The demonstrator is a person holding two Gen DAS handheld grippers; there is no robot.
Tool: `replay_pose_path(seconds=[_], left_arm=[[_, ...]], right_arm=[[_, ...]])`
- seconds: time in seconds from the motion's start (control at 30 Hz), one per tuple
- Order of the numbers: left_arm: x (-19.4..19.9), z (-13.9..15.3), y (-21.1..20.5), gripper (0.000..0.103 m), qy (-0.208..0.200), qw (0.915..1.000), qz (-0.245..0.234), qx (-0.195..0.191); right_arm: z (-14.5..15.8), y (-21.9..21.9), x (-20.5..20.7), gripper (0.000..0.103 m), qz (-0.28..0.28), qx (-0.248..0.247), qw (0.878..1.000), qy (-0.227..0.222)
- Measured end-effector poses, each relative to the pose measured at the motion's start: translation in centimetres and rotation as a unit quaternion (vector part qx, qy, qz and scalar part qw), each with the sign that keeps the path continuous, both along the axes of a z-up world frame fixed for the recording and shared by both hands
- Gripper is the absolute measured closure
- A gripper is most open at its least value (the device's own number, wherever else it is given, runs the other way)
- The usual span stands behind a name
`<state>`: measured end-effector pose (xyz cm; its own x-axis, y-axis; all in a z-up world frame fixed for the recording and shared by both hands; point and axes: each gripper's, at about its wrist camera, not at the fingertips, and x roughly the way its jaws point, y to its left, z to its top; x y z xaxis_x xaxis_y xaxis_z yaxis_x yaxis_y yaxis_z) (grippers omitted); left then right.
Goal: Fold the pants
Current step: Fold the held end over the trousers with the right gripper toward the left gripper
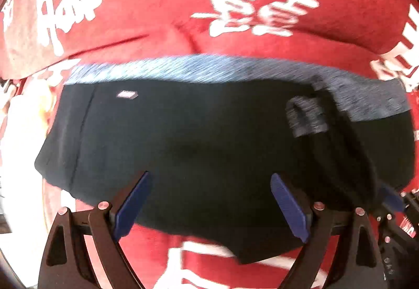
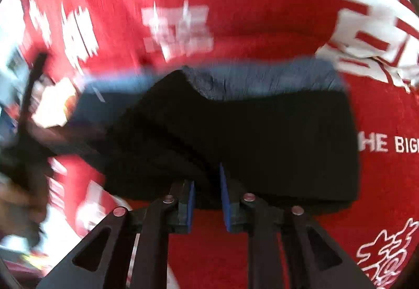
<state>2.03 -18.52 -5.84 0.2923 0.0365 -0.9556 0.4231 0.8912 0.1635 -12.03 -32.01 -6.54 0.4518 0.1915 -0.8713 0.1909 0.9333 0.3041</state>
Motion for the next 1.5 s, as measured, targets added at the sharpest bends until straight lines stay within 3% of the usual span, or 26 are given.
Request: replay_pose_path(seconds=[0.1, 0.17, 0.27, 0.33, 0.37, 0.43, 0.5, 0.67, 0.73, 0.9, 0.93, 1.0, 1.13, 1.23, 1.4, 1.5], left_arm=[[0.2, 0.2, 1.7, 0.010, 0.010, 0.9999, 0.000, -0.014], [1.0, 0.0, 1.4, 0.010, 0.019, 0.9994, -0.006, -0.030], [1.2, 0.8, 0.0, 0.010, 0.056, 0.9951, -0.029, -0.076], [1.0, 0.4, -1.4, 0.010, 0.091, 0.9900, -0.049, -0.096], [1.0, 0.1, -2.0, 0.010, 0.106, 0.9876, -0.057, -0.101], [0.4, -0.7, -3.3, 0.010, 0.123, 0.9851, -0.073, -0.096], [-0.4, -0.9, -4.3, 0.010, 0.116, 0.9861, -0.083, -0.085], [-1.1, -2.9, -5.5, 0.010, 0.099, 0.9883, -0.103, -0.053], [-1.0, -3.3, -5.5, 0.003, 0.091, 0.9897, -0.097, -0.053], [-0.6, -3.6, -5.3, 0.002, 0.100, 0.9901, -0.080, -0.059], [-0.7, -3.7, -5.3, 0.002, 0.098, 0.9902, -0.081, -0.058], [-0.8, -3.6, -5.5, 0.002, 0.094, 0.9906, -0.083, -0.055], [-1.2, -2.3, -3.9, 0.002, 0.073, 0.9937, -0.071, -0.045], [-0.8, -1.4, -2.2, 0.002, 0.049, 0.9971, -0.050, -0.031], [0.4, -0.5, -0.2, 0.002, 0.038, 0.9990, -0.020, -0.014], [0.5, 0.4, -0.4, 0.002, 0.025, 0.9993, -0.023, -0.013]], right_arm=[[0.3, 4.2, -0.3, 0.076, 0.028, -0.138, 0.990, 0.008], [1.1, 5.0, -0.7, 0.068, 0.042, -0.145, 0.988, 0.021], [2.4, 3.1, -1.9, 0.065, 0.016, -0.043, 0.999, 0.014], [2.7, 0.0, -2.9, 0.065, -0.052, 0.088, 0.995, -0.003], [2.4, -1.3, -3.4, 0.065, -0.089, 0.145, 0.985, -0.009], [0.6, -4.0, -4.3, 0.065, -0.163, 0.277, 0.947, -0.023], [-1.4, -5.3, -4.8, 0.065, -0.207, 0.364, 0.908, -0.029], [-4.1, -5.1, -5.0, 0.065, -0.228, 0.412, 0.882, -0.010], [-5.1, -5.2, -5.4, 0.065, -0.249, 0.437, 0.864, -0.021], [-7.3, -6.1, -5.1, 0.065, -0.287, 0.479, 0.829, -0.038], [-7.7, -6.3, -4.7, 0.077, -0.290, 0.485, 0.824, -0.040], [-7.4, -6.9, -4.4, 0.096, -0.295, 0.463, 0.835, -0.034], [-3.8, -7.5, -3.8, 0.097, -0.263, 0.419, 0.867, -0.067], [-2.3, -6.0, -3.9, 0.097, -0.220, 0.385, 0.895, -0.049], [-6.6, -2.3, -4.1, 0.103, -0.203, 0.391, 0.897, 0.023], [-6.4, -2.2, -4.3, 0.103, -0.199, 0.392, 0.898, 0.023]])
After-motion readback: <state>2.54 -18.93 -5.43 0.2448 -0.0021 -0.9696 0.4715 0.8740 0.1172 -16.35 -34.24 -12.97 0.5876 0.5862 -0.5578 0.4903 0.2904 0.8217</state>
